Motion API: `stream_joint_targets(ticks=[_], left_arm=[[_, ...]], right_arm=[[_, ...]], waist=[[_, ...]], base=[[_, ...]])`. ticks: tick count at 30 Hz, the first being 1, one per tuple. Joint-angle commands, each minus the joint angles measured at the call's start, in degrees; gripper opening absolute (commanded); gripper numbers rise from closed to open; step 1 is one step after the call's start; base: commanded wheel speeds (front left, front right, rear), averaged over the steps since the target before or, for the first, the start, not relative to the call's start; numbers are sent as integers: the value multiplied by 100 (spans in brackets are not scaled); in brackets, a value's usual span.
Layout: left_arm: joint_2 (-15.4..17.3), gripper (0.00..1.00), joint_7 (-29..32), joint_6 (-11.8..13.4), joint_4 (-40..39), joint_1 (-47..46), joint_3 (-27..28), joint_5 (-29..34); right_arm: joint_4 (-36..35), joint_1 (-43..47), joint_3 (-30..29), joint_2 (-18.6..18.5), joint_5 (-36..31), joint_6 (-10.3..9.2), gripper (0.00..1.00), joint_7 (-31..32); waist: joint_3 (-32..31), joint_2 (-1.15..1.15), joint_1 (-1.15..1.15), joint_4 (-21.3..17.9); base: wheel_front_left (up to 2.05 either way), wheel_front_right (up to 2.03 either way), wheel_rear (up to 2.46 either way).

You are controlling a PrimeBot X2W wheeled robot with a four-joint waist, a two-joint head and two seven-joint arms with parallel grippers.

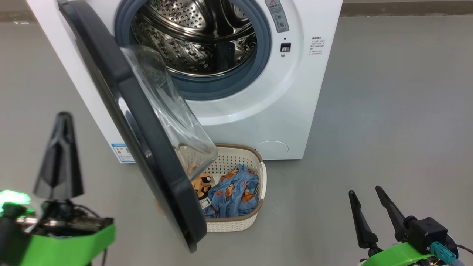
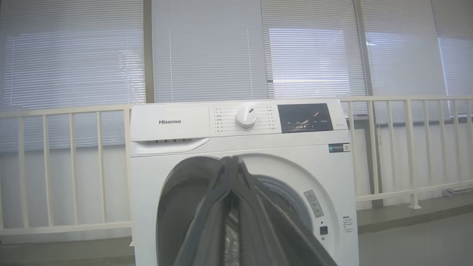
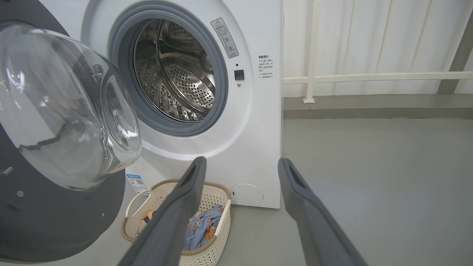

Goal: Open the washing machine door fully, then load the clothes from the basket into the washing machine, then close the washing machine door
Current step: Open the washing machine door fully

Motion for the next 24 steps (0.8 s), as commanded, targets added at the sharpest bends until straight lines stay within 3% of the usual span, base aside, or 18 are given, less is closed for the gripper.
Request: stream_joint_targets(ticks=[1, 9, 15, 24], left_arm=[[186, 0, -28, -9, -293, -292, -11, 88], [293, 0, 216, -9, -961, -713, -1386, -87], [199, 0, 458, -9, -1173, -825, -2396, -219], [147, 0, 551, -9, -830, -611, -3077, -347]], right_arm=[[-134, -142, 127, -1, 7, 9, 100, -69], [-133, -112, 115, 11, 32, 9, 100, -69], [-134, -126, 95, 16, 28, 9, 100, -69], [-147, -133, 60, 20, 72, 9, 100, -69]], waist=[[-14, 0, 0, 2], [-55, 0, 0, -28], [-48, 0, 0, -33], [-17, 0, 0, -19]], base=[[0, 0, 0], [0, 0, 0], [0, 0, 0], [0, 0, 0]])
